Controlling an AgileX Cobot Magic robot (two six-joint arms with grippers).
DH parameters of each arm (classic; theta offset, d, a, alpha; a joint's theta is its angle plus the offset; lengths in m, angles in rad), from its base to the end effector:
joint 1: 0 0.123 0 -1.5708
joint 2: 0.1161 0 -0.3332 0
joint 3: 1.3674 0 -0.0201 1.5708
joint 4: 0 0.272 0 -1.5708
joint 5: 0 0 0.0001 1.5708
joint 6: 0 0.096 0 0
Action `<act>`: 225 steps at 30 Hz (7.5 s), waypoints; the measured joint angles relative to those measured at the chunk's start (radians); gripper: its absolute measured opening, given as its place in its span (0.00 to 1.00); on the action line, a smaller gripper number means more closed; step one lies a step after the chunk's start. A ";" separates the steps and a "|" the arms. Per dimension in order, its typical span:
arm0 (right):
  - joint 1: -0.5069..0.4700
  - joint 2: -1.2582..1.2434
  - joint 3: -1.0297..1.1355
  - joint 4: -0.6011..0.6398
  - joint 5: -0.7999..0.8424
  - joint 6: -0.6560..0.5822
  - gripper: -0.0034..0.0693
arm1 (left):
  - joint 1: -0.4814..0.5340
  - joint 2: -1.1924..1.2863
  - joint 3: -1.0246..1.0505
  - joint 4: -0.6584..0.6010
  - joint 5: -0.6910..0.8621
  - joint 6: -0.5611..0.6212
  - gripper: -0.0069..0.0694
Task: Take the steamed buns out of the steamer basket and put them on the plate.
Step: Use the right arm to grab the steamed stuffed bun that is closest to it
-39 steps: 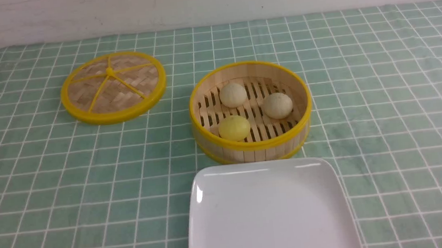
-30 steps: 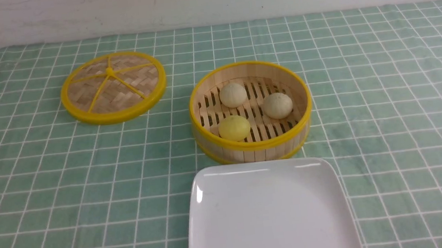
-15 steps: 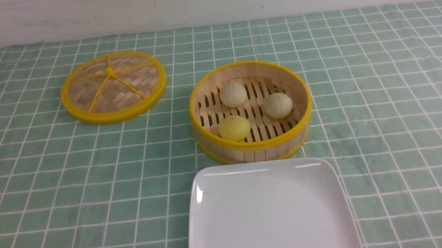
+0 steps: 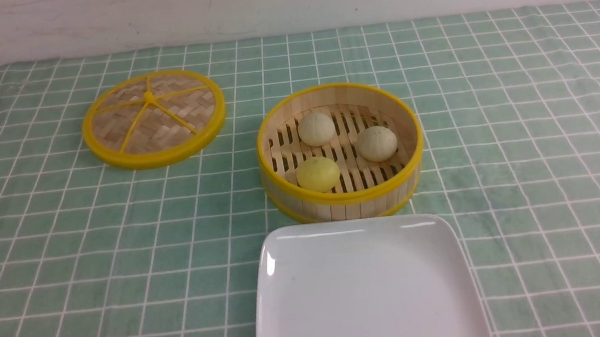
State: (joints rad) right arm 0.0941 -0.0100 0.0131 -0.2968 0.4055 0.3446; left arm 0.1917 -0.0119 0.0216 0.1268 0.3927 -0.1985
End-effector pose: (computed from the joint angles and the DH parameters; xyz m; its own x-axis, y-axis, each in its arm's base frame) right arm 0.0299 -0.0083 0.1724 -0.2974 0.0423 -0.9538 0.0373 0.9988 0.0327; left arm 0.0280 0.0102 0.1692 -0.2815 -0.1372 -0.9497 -0.2592 0.9638 -0.0624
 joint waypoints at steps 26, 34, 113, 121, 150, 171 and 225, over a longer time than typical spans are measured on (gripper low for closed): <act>0.000 0.000 -0.160 -0.004 -0.107 0.000 0.63 | 0.000 0.000 0.000 0.000 0.000 0.000 0.45; 0.000 -0.001 -0.383 0.032 -0.098 0.075 0.63 | 0.000 0.000 0.000 0.000 0.000 0.000 0.45; 0.000 0.423 -0.733 0.778 0.256 -0.613 0.63 | 0.000 0.036 -0.378 -0.656 0.118 0.169 0.45; 0.000 0.735 -1.001 0.920 0.520 -0.814 0.63 | 0.000 0.220 -0.511 -0.658 0.251 0.288 0.51; 0.059 1.771 -1.842 0.892 0.842 -0.912 0.63 | 0.000 0.553 -0.613 -0.909 0.429 0.664 0.66; 0.258 2.203 -2.195 0.560 0.842 -0.787 0.63 | 0.000 0.553 -0.614 -0.933 0.472 0.679 0.66; 0.259 2.396 -2.329 0.564 0.839 -0.662 0.51 | 0.000 0.553 -0.615 -0.935 0.461 0.679 0.64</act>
State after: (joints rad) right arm 0.3530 2.3858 -2.3156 0.2676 1.2445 -0.3179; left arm 0.1917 0.5415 -0.5931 -0.8084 0.8534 0.4802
